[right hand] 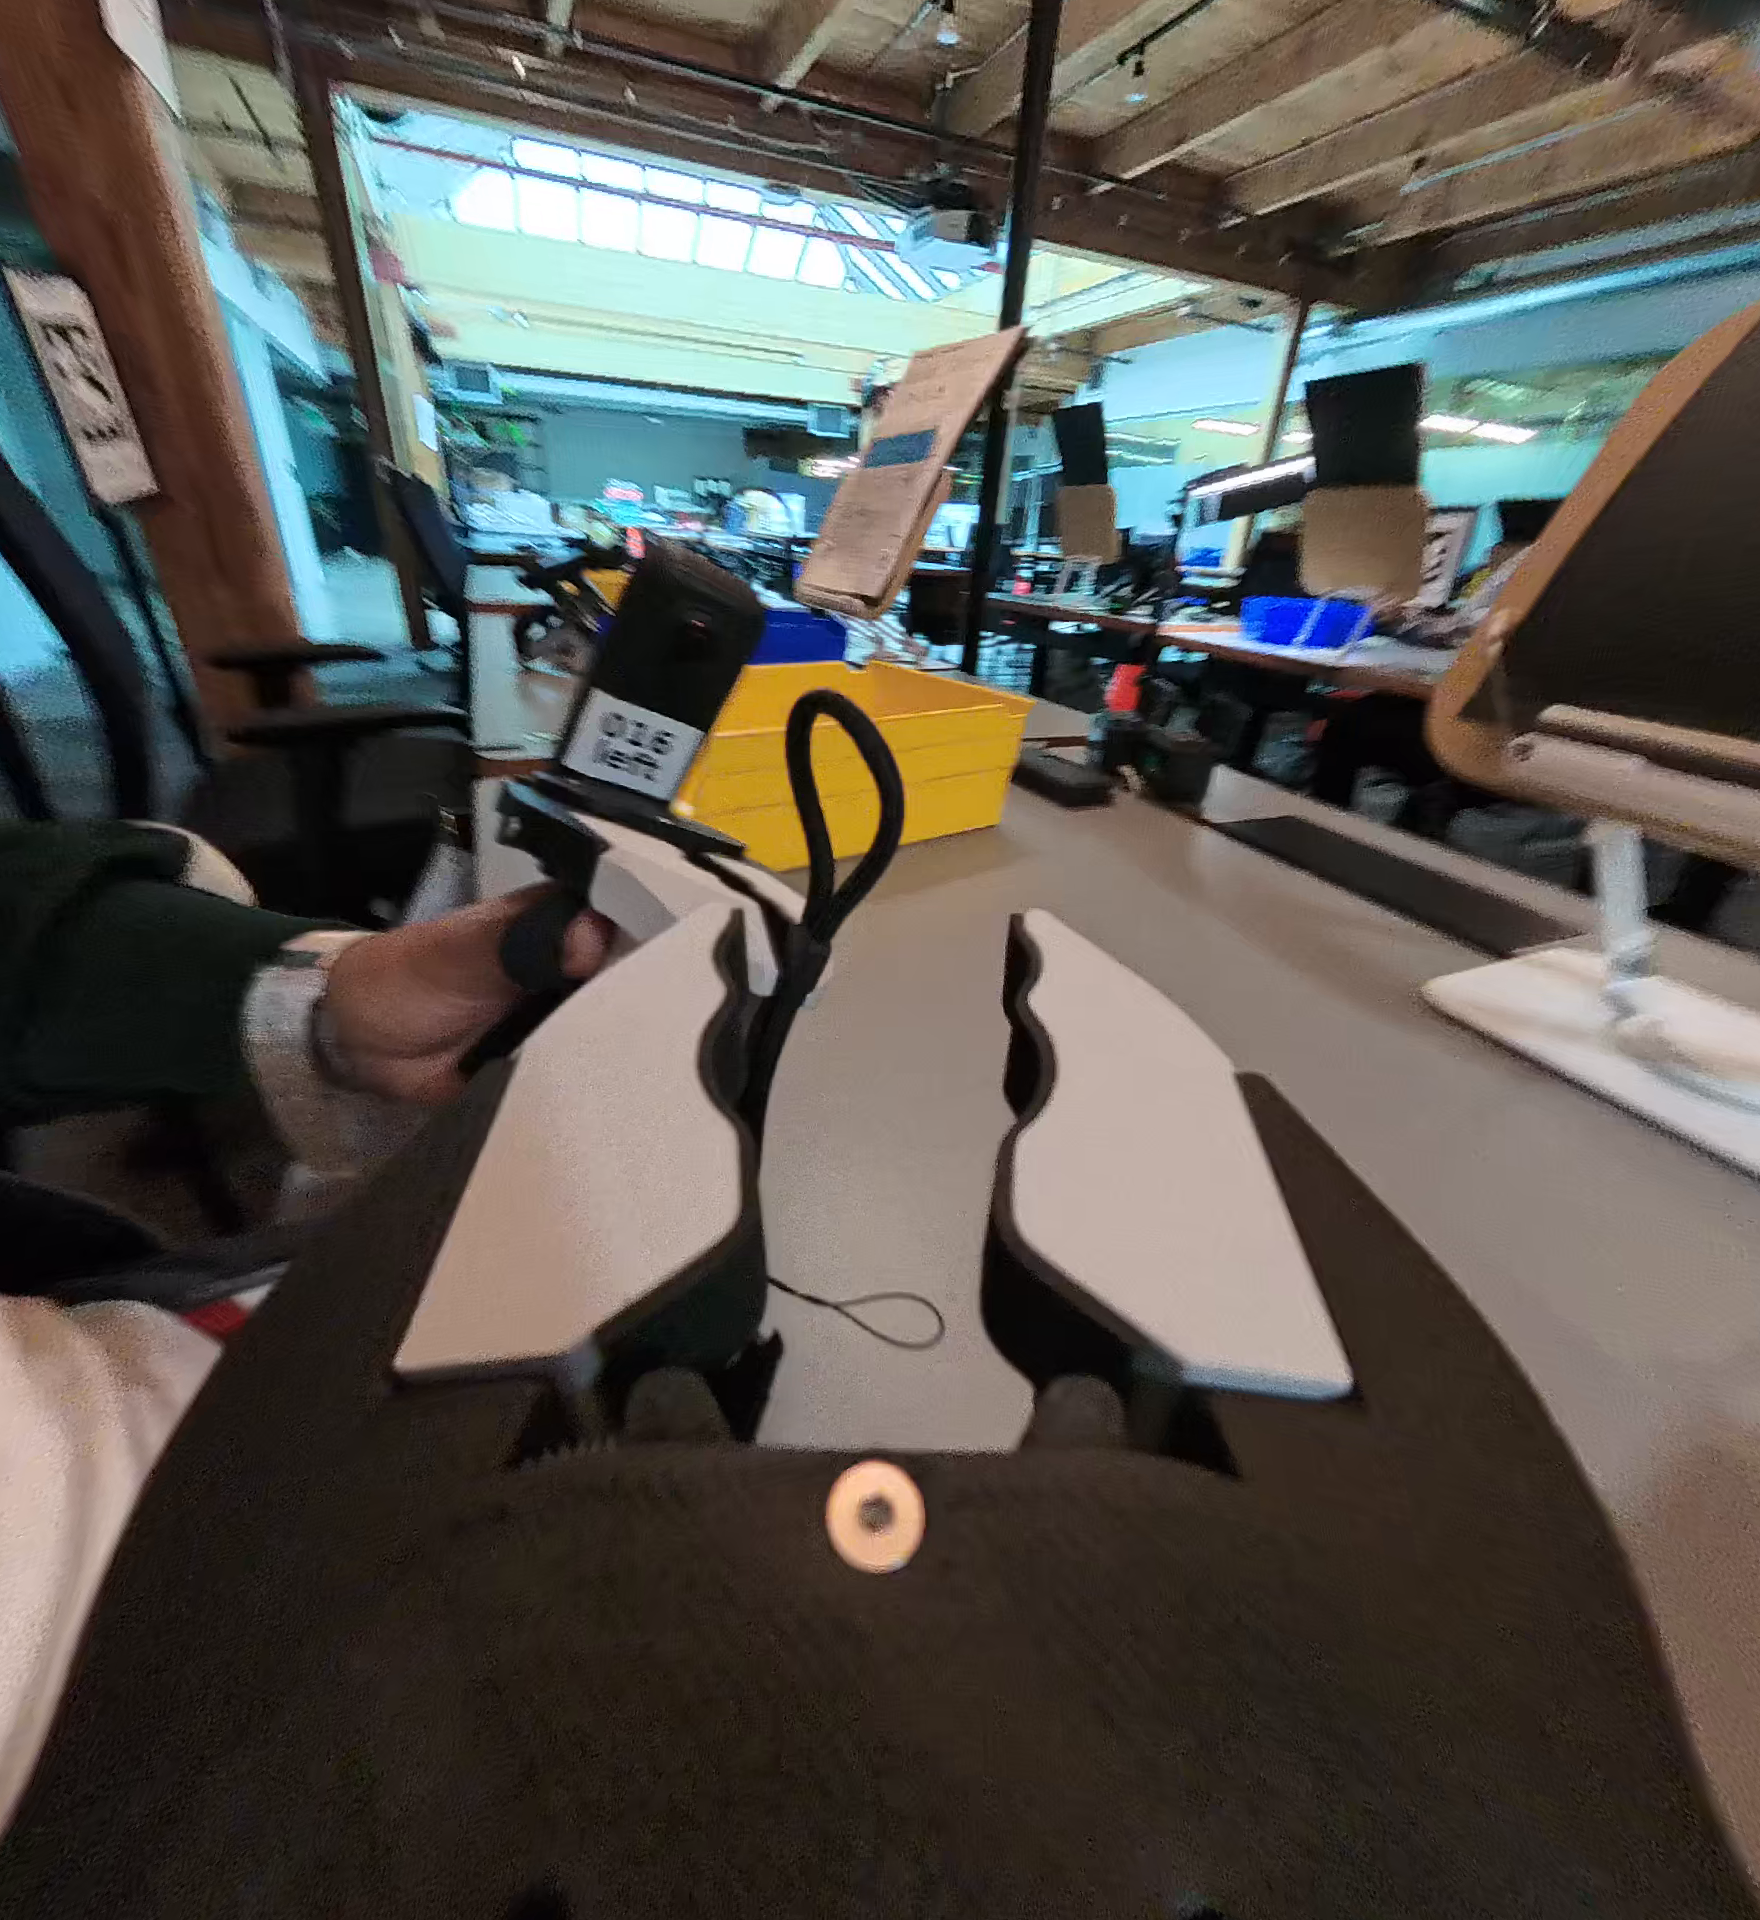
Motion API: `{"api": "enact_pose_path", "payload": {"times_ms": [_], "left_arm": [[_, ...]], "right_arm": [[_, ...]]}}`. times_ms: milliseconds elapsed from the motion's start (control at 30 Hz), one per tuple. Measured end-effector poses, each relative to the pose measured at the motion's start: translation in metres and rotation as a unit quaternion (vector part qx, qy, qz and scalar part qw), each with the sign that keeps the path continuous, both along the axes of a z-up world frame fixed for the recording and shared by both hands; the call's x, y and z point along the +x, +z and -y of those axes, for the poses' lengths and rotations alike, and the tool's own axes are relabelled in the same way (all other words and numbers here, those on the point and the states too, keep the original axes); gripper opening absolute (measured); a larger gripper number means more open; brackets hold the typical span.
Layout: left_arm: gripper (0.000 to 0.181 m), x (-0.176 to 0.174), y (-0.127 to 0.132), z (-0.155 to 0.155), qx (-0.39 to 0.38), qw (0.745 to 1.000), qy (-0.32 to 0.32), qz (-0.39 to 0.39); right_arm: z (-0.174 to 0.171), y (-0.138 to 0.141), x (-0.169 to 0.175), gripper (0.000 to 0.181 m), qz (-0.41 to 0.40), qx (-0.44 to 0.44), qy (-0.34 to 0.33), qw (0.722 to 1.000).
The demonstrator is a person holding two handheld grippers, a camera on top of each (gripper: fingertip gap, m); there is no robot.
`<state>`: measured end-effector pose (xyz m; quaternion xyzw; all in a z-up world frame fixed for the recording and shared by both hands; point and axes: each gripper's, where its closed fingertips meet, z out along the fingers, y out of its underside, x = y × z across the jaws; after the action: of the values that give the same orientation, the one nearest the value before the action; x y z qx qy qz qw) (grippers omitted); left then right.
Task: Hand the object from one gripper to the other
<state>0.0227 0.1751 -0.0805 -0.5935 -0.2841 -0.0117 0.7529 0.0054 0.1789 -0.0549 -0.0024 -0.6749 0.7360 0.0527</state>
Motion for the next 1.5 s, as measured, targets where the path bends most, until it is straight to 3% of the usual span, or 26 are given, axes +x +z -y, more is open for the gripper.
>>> {"api": "enact_pose_path", "payload": {"times_ms": [233,367,433,767,1033,1200,1500], "left_arm": [[0.005,-0.003,-0.009,0.024,-0.138,0.978,0.148,-0.049],[0.005,0.003,-0.019,0.022,-0.175,0.969,0.168,-0.047],[0.005,0.007,-0.021,0.02,-0.178,0.968,0.169,-0.043],[0.005,0.016,-0.018,0.033,-0.176,0.962,0.203,-0.052],[0.031,0.018,-0.015,0.034,-0.14,0.972,0.177,-0.065],[0.033,0.025,-0.016,0.028,-0.124,0.982,0.124,-0.069],[0.037,0.045,-0.006,0.015,-0.056,0.996,0.02,-0.065]], "right_arm": [[0.03,-0.002,0.009,0.036,-0.069,0.046,-0.057,0.995],[0.044,-0.003,0.019,0.029,-0.05,0.054,-0.032,0.997],[0.047,-0.002,0.019,0.014,-0.052,0.053,-0.03,0.997],[0.058,0.001,0.024,0.004,-0.046,0.044,0.01,0.998],[0.048,0.014,0.023,0.005,0.014,-0.011,0.087,0.996],[0.043,0.014,0.034,0.004,0.084,-0.03,0.188,0.978],[0.034,0.022,0.05,0.005,0.151,-0.056,0.298,0.941]]}}
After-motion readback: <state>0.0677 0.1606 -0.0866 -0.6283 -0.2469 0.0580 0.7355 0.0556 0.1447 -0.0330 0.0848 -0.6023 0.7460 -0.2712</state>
